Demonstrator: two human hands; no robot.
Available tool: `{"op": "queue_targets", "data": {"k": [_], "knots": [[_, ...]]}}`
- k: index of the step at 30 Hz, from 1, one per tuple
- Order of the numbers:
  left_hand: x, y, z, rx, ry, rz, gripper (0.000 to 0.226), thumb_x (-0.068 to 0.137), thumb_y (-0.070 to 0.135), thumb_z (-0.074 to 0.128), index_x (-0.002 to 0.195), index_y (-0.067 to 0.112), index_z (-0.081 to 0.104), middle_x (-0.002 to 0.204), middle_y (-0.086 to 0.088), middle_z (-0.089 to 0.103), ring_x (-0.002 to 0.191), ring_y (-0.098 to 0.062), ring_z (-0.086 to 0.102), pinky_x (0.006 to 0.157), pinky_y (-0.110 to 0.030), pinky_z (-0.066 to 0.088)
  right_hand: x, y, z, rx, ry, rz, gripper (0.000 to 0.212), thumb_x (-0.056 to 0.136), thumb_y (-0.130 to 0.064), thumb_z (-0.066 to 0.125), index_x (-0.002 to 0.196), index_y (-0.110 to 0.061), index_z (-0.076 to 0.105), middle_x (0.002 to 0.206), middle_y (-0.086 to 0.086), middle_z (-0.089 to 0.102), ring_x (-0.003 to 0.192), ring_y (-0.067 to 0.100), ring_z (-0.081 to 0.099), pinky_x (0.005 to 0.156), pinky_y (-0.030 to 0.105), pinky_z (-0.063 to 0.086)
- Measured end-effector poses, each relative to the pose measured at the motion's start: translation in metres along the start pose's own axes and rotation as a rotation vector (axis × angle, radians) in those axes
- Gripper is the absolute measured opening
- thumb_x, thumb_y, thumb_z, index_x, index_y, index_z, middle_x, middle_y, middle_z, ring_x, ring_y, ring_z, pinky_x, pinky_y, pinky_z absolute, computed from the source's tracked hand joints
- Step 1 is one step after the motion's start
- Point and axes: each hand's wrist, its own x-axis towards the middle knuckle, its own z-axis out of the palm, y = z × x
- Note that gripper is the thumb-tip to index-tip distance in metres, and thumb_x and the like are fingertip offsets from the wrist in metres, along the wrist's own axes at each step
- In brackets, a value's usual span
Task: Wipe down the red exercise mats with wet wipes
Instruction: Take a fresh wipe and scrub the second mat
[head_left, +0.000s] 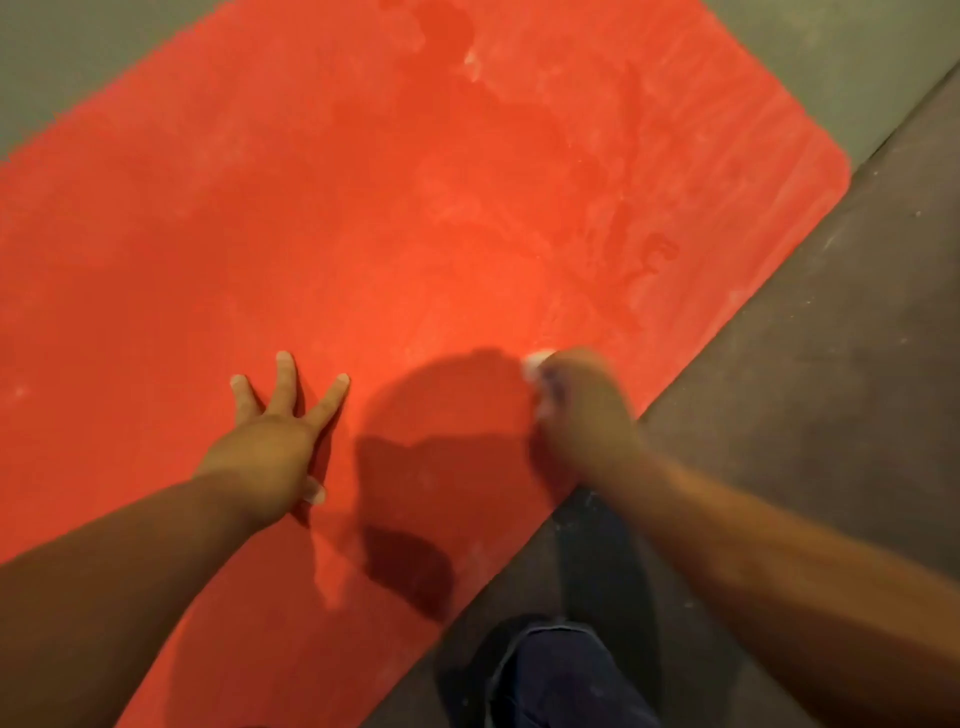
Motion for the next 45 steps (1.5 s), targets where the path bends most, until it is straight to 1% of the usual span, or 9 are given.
{"op": "queue_targets", "data": {"k": [4, 7, 10, 13, 24, 31, 34, 38, 45], "knots": [[0.0, 0.001, 0.001, -0.05, 0.038, -0.019, 0.128, 0.071, 0.011, 0.078, 0.134, 0.053, -0.025, 0.148, -0.005, -0.042, 0.138, -0.051, -0.017, 0.111, -0.054, 0.024, -0.061, -0.042, 0.02, -0.011, -0.619, -0.538, 0.018, 0.081, -0.008, 0.058, 0.094, -0.012, 0.07, 0.088, 0.01, 0.063, 0.085, 0.028, 0.056, 0.077, 0.039, 0.049], [0.001, -0.002, -0.002, -0.025, 0.012, -0.037, 0.126, 0.072, 0.01, 0.077, 0.136, 0.055, -0.022, 0.148, -0.006, -0.042, 0.137, -0.054, -0.016, 0.11, -0.054, 0.026, -0.012, -0.02, -0.002, -0.021, -0.423, -0.656, 0.019, 0.066, -0.005, 0.065, 0.082, -0.015, 0.07, 0.077, 0.005, 0.063, 0.073, 0.026, 0.056, 0.071, 0.033, 0.044], [0.003, 0.004, -0.01, 0.013, 0.017, -0.026, 0.126, 0.074, 0.015, 0.077, 0.129, 0.054, -0.029, 0.148, -0.009, -0.041, 0.136, -0.059, -0.01, 0.11, -0.054, 0.025, 0.037, 0.018, -0.037, -0.152, -0.153, -0.204, 0.02, 0.071, 0.003, 0.066, 0.088, -0.008, 0.068, 0.088, 0.015, 0.063, 0.086, 0.034, 0.059, 0.076, 0.032, 0.037], [-0.01, 0.016, -0.026, 0.033, -0.007, -0.078, 0.111, 0.082, 0.022, 0.071, 0.144, 0.046, -0.018, 0.153, -0.024, -0.024, 0.139, -0.053, 0.01, 0.113, -0.05, 0.024, 0.049, 0.014, -0.049, -0.213, -0.298, 0.073, 0.025, 0.073, 0.0, 0.065, 0.098, -0.003, 0.064, 0.106, 0.02, 0.061, 0.102, 0.035, 0.057, 0.086, 0.035, 0.041], [0.071, 0.174, -0.079, -0.017, 0.02, -0.122, 0.135, 0.063, 0.037, 0.086, 0.144, 0.044, -0.021, 0.15, -0.032, -0.023, 0.134, -0.063, 0.003, 0.108, -0.063, 0.024, 0.038, 0.076, -0.057, -0.175, -0.519, -0.706, 0.023, 0.082, -0.012, 0.059, 0.103, -0.006, 0.065, 0.098, 0.015, 0.062, 0.095, 0.033, 0.058, 0.085, 0.041, 0.043], [0.067, 0.196, -0.093, -0.021, 0.059, -0.221, 0.136, 0.059, 0.051, 0.084, 0.144, 0.045, -0.021, 0.152, -0.03, -0.009, 0.133, -0.059, 0.02, 0.108, -0.05, 0.031, 0.166, 0.209, -0.157, -0.152, 0.064, 0.067, 0.025, 0.083, -0.001, 0.056, 0.105, 0.001, 0.066, 0.112, 0.023, 0.058, 0.105, 0.035, 0.054, 0.089, 0.025, 0.035], [0.079, 0.225, -0.099, -0.125, 0.037, -0.246, 0.136, 0.057, 0.054, 0.084, 0.144, 0.047, -0.02, 0.151, -0.03, -0.017, 0.131, -0.066, 0.011, 0.109, -0.055, 0.024, 0.126, 0.165, -0.106, -0.146, -0.082, -0.197, 0.022, 0.085, -0.004, 0.054, 0.104, -0.007, 0.065, 0.105, 0.012, 0.062, 0.099, 0.026, 0.059, 0.077, 0.013, 0.038], [0.095, 0.238, -0.102, -0.192, 0.036, -0.308, 0.141, 0.055, 0.05, 0.088, 0.139, 0.051, -0.025, 0.148, -0.028, -0.03, 0.128, -0.07, 0.003, 0.109, -0.061, 0.022, 0.064, 0.129, -0.069, -0.109, -0.461, -0.758, 0.022, 0.092, -0.011, 0.046, 0.105, -0.01, 0.064, 0.1, 0.011, 0.06, 0.097, 0.03, 0.055, 0.085, 0.04, 0.045], [0.097, 0.234, -0.102, -0.213, 0.03, -0.305, 0.143, 0.053, 0.046, 0.09, 0.134, 0.057, -0.027, 0.149, -0.02, -0.035, 0.13, -0.068, -0.002, 0.105, -0.064, 0.028, 0.202, 0.24, -0.184, -0.073, 0.262, 0.116, 0.019, 0.084, 0.001, 0.051, 0.1, -0.003, 0.061, 0.102, 0.02, 0.064, 0.092, 0.027, 0.059, 0.074, 0.022, 0.035]]}}
